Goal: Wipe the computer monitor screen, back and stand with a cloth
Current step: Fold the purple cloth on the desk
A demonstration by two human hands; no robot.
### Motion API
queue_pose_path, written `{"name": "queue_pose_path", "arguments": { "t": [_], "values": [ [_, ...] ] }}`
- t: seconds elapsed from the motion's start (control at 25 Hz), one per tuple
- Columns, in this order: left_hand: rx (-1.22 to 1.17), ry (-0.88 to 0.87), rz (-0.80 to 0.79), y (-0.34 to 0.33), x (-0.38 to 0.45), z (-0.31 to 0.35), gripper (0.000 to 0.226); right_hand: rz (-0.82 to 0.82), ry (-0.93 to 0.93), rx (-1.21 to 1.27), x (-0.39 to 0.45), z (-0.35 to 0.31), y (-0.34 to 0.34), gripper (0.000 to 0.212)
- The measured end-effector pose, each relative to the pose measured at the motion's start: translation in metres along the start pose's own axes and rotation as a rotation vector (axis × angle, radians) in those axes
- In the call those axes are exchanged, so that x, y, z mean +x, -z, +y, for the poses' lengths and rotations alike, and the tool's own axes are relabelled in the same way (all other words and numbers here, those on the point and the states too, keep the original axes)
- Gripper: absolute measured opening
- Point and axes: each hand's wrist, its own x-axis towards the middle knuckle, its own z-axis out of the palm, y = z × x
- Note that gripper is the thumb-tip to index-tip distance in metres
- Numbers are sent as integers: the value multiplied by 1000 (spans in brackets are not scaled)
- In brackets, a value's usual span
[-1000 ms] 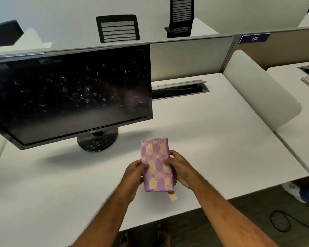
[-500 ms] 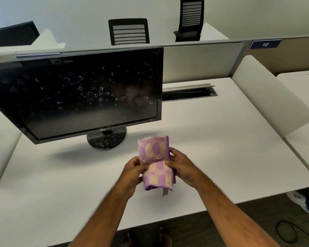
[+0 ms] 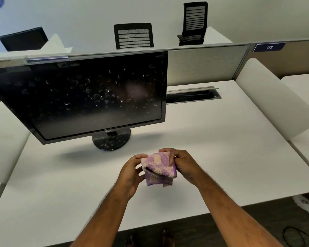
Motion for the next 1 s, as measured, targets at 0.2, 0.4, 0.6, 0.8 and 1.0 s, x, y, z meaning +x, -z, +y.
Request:
{"name": "queue_pose_path", "arguments": {
  "t": [0.2, 0.4, 0.6, 0.8, 1.0],
  "values": [
    [210, 139, -156, 12, -8, 13, 43, 3, 67, -122, 5, -12, -4, 39],
    [278, -84, -81, 25, -17, 32, 36, 46, -38, 345, 10, -29, -23, 23],
    [289, -267, -62, 43, -27, 58, 36, -167, -178, 409, 13, -42, -48, 57],
    [311, -384, -20, 70, -35, 83, 32, -293, -114, 339, 27, -56, -88, 64],
    [415, -497, 21, 99, -47, 121, 30, -277, -40, 218, 41, -81, -125, 52]
  ]
}}
